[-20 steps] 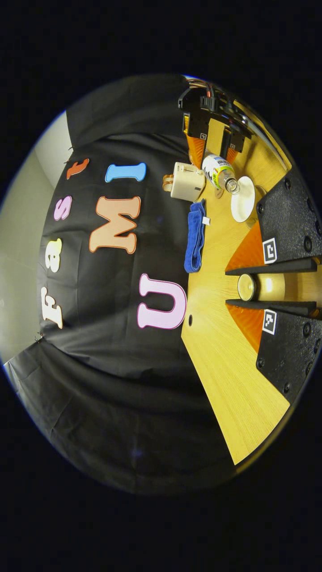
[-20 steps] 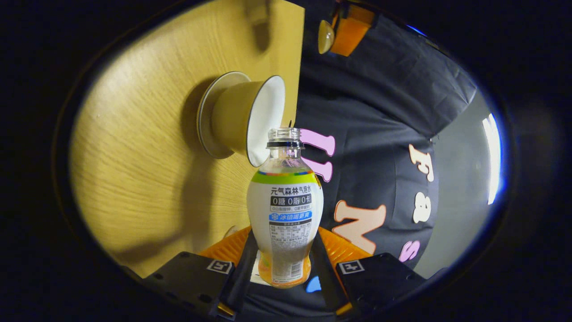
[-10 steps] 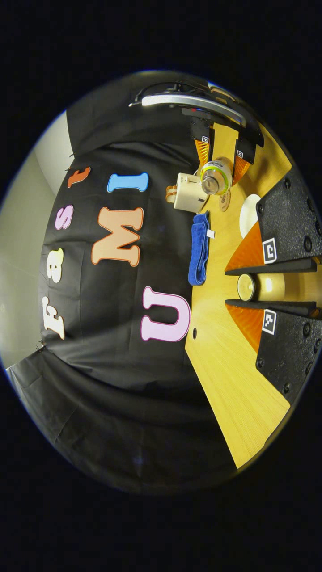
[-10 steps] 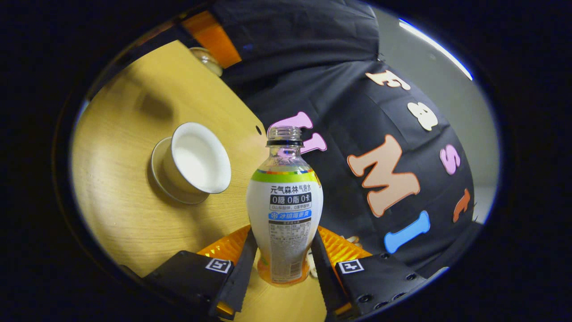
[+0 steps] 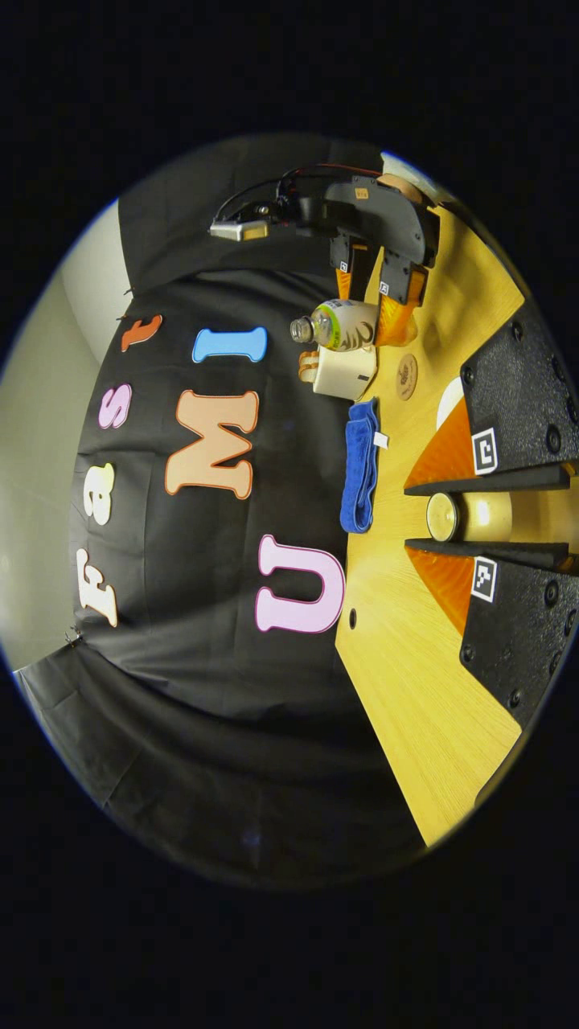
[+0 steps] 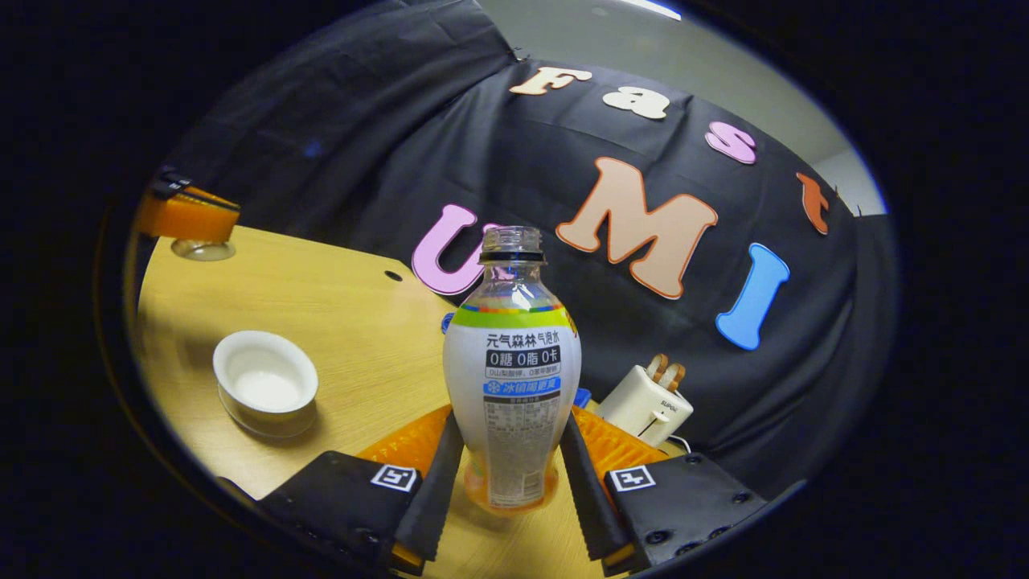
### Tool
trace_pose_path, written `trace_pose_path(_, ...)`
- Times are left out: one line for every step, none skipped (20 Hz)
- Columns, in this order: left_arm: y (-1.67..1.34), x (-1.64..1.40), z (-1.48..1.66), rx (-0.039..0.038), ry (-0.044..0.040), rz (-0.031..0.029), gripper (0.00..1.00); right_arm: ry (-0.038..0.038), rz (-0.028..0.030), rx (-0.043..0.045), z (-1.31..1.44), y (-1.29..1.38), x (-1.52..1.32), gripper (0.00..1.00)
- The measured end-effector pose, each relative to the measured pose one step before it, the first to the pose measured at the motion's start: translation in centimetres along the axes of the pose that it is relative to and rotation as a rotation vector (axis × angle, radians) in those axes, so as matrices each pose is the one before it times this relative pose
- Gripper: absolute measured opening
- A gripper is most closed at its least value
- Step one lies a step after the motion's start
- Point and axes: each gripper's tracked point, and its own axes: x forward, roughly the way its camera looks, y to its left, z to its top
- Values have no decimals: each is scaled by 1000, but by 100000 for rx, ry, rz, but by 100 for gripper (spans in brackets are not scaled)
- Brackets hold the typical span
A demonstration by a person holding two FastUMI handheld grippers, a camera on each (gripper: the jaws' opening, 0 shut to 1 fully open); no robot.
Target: Open the teacup lid with one hand, grasp the water bottle and pour water into the teacup with the other hand; after pouring, place the water bottle on the coaster and then close the teacup lid.
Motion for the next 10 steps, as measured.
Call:
trace_pose_path(-270,11,2,-118,26,-538,23,-134,-812,2340,-10,-344,527,70)
trace_pose_path(-332,77,-26,-6,152,-600,23,-414,-419,2605,57,-316,459,70)
trace_pose_path(-224,0,-87,91,163,-488,23,-462,-721,2571,80,-314,582,71)
trace_pose_path(-194,76,-53,198,245,-302,23,-1045,-1884,2455,55,-654,479,71)
trace_pose_path(-176,15,8,163,26,-305,23,-568,-1915,2789,86,-661,735,71)
trace_pose_path(-150,-197,-120,117,58,-293,22,-395,-971,3720,129,-353,729,71)
trace_pose_path(-149,-64,-27,4,57,-255,23,-486,-428,4470,105,-163,837,72)
trace_pose_path(-155,164,130,73,212,-222,23,-290,-332,4685,-47,-181,653,72)
trace_pose_path(7,226,54,61,285,-170,23,57,-319,4438,-102,-205,881,71)
trace_pose_path(-123,201,-61,108,252,-202,22,312,-419,4109,-226,-256,894,71)
